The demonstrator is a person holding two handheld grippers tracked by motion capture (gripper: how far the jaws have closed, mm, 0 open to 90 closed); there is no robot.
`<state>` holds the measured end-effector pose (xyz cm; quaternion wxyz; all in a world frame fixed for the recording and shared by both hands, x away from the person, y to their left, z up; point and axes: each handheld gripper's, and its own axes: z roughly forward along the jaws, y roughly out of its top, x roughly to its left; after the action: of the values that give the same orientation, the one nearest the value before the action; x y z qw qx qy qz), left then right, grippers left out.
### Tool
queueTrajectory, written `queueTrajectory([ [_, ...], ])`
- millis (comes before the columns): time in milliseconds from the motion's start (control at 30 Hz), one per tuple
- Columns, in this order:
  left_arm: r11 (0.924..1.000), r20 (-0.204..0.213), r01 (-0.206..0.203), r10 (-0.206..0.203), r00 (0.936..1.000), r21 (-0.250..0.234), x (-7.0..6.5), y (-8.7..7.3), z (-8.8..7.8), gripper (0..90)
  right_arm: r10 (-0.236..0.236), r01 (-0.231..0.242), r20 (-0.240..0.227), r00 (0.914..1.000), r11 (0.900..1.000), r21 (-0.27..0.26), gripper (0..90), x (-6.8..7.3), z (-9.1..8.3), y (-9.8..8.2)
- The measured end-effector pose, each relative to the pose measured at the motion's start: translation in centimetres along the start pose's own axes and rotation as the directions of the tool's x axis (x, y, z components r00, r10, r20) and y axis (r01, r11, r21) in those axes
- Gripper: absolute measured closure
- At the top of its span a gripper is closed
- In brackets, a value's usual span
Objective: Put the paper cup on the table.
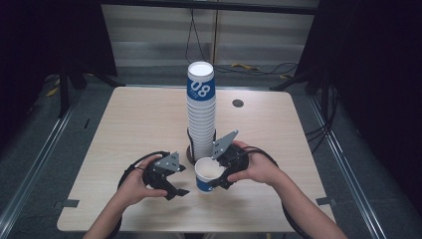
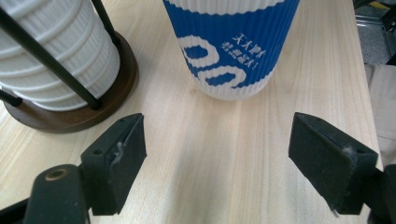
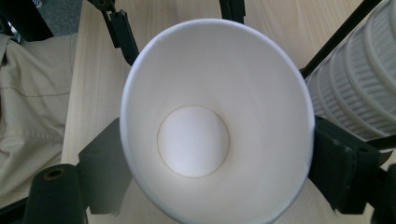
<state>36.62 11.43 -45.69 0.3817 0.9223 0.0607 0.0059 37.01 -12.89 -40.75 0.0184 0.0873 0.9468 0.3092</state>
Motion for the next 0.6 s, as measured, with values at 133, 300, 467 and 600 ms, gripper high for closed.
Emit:
queueTrajectory([
  [133,0.9999,-0.008,0.004,-0.004,1.0,0.01,0.04,-0.12,-0.08,18.2,-0.003,0.003,0.004,1.0,1.0,0.0,17.2,-0.01,0.12,-0.16],
  [300,0.9998,-0.009,0.005,-0.005,0.9999,0.017,0.1,-0.22,-0.11,18.1,-0.008,0.008,0.014,0.9999,1.0,0.01,16.9,-0.04,0.42,-0.41],
  [467,0.9998,-0.013,0.009,-0.008,0.9999,0.017,0.14,-0.22,-0.12,18.1,-0.007,0.007,0.024,0.9997,1.0,0.002,16.7,0.03,0.47,-0.6],
  [600,0.9996,-0.011,0.008,-0.008,0.9999,0.026,0.14,-0.32,-0.05,18.1,-0.007,0.007,0.03,0.9995,1.0,0.014,16.5,0.06,0.63,-0.93],
])
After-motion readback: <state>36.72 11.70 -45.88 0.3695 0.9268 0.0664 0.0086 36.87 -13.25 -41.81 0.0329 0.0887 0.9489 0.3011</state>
